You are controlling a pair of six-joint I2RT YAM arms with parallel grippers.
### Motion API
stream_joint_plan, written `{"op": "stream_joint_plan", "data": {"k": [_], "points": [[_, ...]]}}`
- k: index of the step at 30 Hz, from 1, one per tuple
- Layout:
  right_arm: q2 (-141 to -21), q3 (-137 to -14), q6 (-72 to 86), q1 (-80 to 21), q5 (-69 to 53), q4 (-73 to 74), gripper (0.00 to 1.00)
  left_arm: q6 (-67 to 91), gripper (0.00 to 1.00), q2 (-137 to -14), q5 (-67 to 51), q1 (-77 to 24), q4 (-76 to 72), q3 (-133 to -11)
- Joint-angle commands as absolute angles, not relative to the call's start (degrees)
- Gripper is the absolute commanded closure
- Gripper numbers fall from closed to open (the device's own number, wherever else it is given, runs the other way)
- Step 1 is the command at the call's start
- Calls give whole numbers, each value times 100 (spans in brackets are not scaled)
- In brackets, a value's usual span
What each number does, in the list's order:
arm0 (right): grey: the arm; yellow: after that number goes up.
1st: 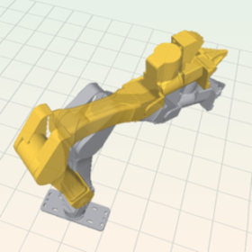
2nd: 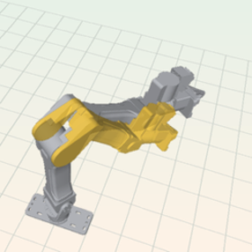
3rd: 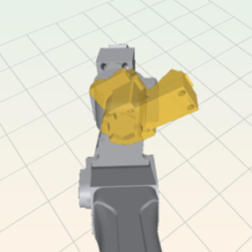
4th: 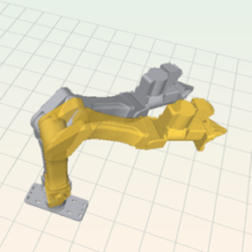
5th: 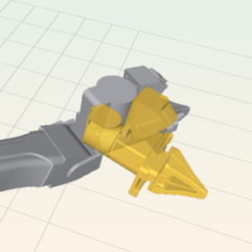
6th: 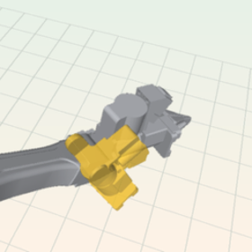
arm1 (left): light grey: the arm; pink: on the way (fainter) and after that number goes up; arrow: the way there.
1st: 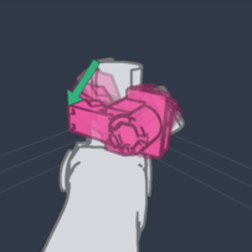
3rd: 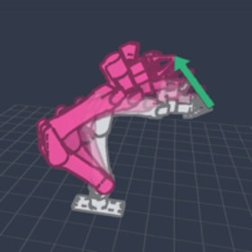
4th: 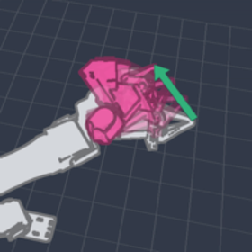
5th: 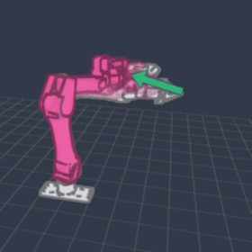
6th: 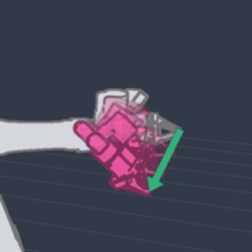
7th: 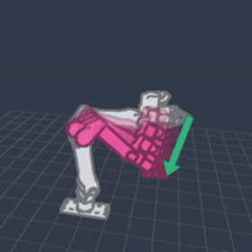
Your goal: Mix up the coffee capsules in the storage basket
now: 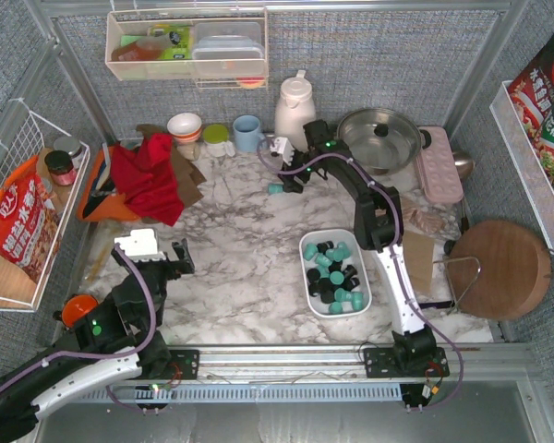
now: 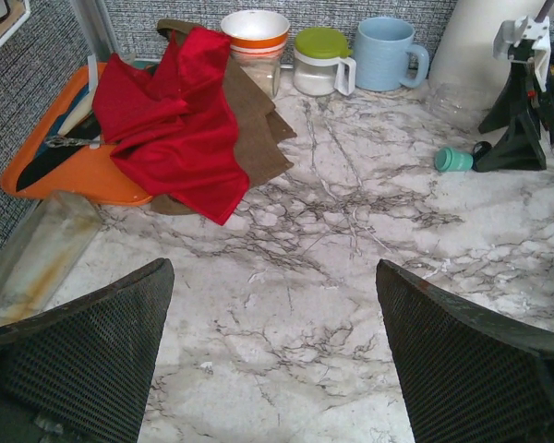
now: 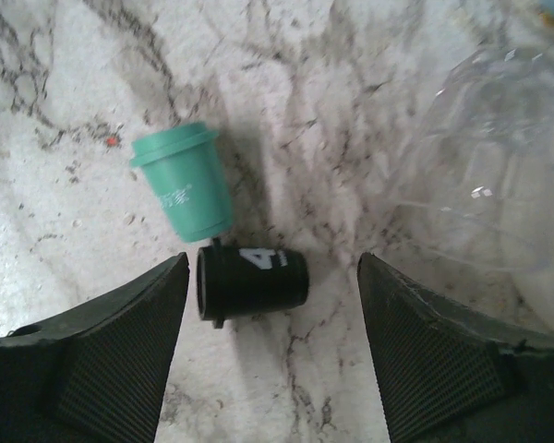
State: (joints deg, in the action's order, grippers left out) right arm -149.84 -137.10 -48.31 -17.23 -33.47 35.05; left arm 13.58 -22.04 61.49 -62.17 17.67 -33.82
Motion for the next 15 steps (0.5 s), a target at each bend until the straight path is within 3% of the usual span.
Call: {"op": "stream_joint_plan", "data": {"k": [1,7,12,15], "points": [[-15038,-13776,-5251,-1731,-3438,4169,23,1310,1,-2231,6153,-6196,1644,-3370],[-15020,-13783,-5496,-1736,-3391,4550,33,1310,1,-2203,6102,-6189,1641,-3371],[-14966,-13739,-5572,-1740,-3532,4600,50,1318,1,-2155,6094,-6180,1644,-3375],[-14861,-13485,-5520,-1765,-3538,4340,52,1327,1,-2131,6091,-6179,1636,-3373]]}}
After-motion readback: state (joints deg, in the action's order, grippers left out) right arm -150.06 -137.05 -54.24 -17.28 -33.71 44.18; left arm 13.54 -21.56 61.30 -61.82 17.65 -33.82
